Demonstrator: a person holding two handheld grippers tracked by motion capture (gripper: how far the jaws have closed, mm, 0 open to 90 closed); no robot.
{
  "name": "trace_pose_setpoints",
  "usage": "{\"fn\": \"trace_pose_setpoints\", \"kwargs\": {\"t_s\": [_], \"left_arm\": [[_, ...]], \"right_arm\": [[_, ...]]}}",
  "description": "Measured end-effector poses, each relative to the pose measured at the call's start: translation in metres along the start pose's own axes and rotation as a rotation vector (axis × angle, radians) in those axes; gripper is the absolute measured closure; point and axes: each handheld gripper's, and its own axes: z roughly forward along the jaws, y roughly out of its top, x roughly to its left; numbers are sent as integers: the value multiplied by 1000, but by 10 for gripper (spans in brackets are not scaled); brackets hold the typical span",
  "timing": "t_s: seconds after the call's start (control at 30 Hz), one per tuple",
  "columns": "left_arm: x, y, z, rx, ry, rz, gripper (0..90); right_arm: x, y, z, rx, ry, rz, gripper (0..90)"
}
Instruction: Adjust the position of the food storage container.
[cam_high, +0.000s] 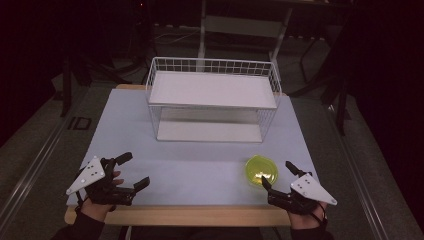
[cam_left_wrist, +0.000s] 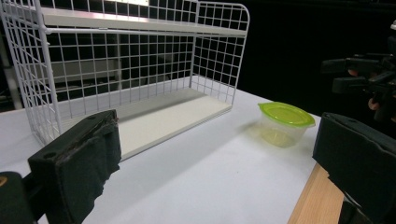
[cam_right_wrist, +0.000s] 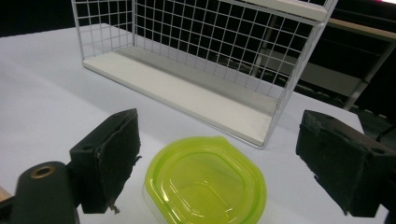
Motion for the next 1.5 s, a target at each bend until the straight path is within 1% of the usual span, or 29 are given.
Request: {"fn": "trace_pose_setpoints", "kwargs": {"t_s": [0.13, 0.17, 0.23, 0.3, 0.37, 0.4, 0.47, 0.5, 0.53, 0.63, 0.67, 0.73, 0.77, 0.8, 0.9, 0.97, 1.0, 1.03, 1.07, 1.1, 1.13, 1.17, 1.23, 1.27, 1.3, 1.37, 1.4, 1.47, 1.5], "left_arm": [[-1, 0, 0, -1, -10, 1, 16], [-3, 0, 0, 0, -19, 13, 16], [-3, 0, 0, 1, -21, 11, 16], [-3, 0, 0, 0, -20, 7, 16], [-2, 0, 0, 1, -23, -1, 16], [-2, 0, 0, 1, -22, -1, 16], [-2, 0, 0, 4, -23, -1, 16], [-2, 0, 0, 4, -25, -3, 16], [-2, 0, 0, 5, -24, -4, 16], [-2, 0, -1, -3, -23, -11, 16], [-1, 0, -1, -2, -23, -12, 16], [-1, 0, -1, -3, -24, -14, 16], [-1, 0, -1, -2, -25, -15, 16], [-2, 0, -1, -1, -24, -14, 16], [-2, -1, 0, 8, -29, -13, 16], [-2, -1, 0, 11, -34, -14, 16], [-2, -1, 0, 9, -36, -16, 16], [-2, -1, 0, 9, -36, -16, 16], [-2, -1, 0, 9, -35, -16, 16], [-2, -1, 0, 8, -33, -16, 16], [-2, -1, 0, 9, -32, -16, 16], [-2, -1, 0, 9, -32, -15, 16], [-2, -1, 0, 8, -30, -13, 16], [-2, -1, 0, 9, -29, -12, 16], [-2, -1, 1, 9, -28, -13, 16], [-2, -1, 0, 7, -24, -10, 16], [-2, -1, 0, 7, -23, -11, 16], [-1, -1, 0, 7, -24, -14, 16], [-1, -1, 0, 10, -24, -13, 16]], "right_arm": [[1, 2, -2, -7, -8, 1, 133], [1, 7, -7, -26, -18, -8, 133], [0, 11, -9, -37, -7, 13, 134], [1, 12, -9, -34, -5, 12, 138], [0, 15, -8, -7, 33, 16, 140], [0, 16, -7, 8, 47, 8, 140], [1, 17, -7, 7, 70, 5, 139], [0, 18, -7, 2, 89, -6, 137], [0, 20, -7, 9, 102, -19, 127], [-2, 24, -9, 32, 139, -18, 115], [-2, 25, -10, 40, 140, -17, 115], [-3, 27, -12, 51, 117, -35, 115], [-3, 28, -13, 52, 116, -39, 115], [-4, 28, -14, 50, 118, -28, 115], [-11, 31, -15, 43, 143, -10, 112], [-15, 33, -15, 42, 147, -21, 109], [-16, 33, -14, 46, 126, -40, 109], [-17, 34, -14, 56, 114, -44, 108], [-19, 35, -13, 62, 126, -42, 105], [-21, 34, -13, 52, 121, -40, 105], [-24, 34, -13, 44, 132, -28, 105], [-27, 33, -12, 48, 140, -18, 105], [-30, 31, -11, 46, 106, -41, 112], [-33, 30, -11, 48, 100, -50, 135], [-36, 28, -10, 43, 89, -50, 135], [-41, 24, -7, 54, 92, -35, 146], [-44, 22, -6, 60, 80, -40, 148], [-50, 18, -3, 69, 77, -23, 156], [-53, 15, -2, 80, 74, -20, 203]]}}
